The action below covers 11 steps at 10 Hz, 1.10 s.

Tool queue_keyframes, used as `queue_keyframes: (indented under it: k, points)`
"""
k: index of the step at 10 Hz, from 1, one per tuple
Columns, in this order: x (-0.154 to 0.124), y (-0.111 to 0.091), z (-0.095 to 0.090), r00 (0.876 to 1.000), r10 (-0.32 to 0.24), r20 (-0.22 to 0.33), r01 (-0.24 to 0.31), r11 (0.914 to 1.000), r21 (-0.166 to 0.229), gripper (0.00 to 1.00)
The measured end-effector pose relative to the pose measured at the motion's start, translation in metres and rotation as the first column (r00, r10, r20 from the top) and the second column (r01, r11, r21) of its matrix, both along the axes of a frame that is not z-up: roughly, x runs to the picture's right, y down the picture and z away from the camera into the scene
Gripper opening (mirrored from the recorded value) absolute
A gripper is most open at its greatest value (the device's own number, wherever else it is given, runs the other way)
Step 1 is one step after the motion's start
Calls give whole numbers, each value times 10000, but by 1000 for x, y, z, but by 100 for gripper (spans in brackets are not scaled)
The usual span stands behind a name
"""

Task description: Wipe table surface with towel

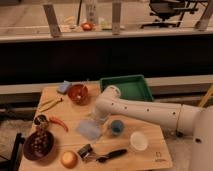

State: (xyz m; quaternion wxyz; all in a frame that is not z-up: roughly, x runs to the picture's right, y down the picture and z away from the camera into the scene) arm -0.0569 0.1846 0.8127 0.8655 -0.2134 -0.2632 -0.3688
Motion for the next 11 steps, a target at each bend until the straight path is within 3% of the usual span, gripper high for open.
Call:
queue_keyframes:
  k: [6, 8, 11]
  points:
    - [-16, 20, 27, 9963, -671, -545, 618, 9937, -936, 80]
    - [-12, 29, 35, 9948, -710, -725, 622, 9911, -1174, 66]
    - [-8, 32, 36, 9940, -718, -828, 605, 9894, -1319, 34]
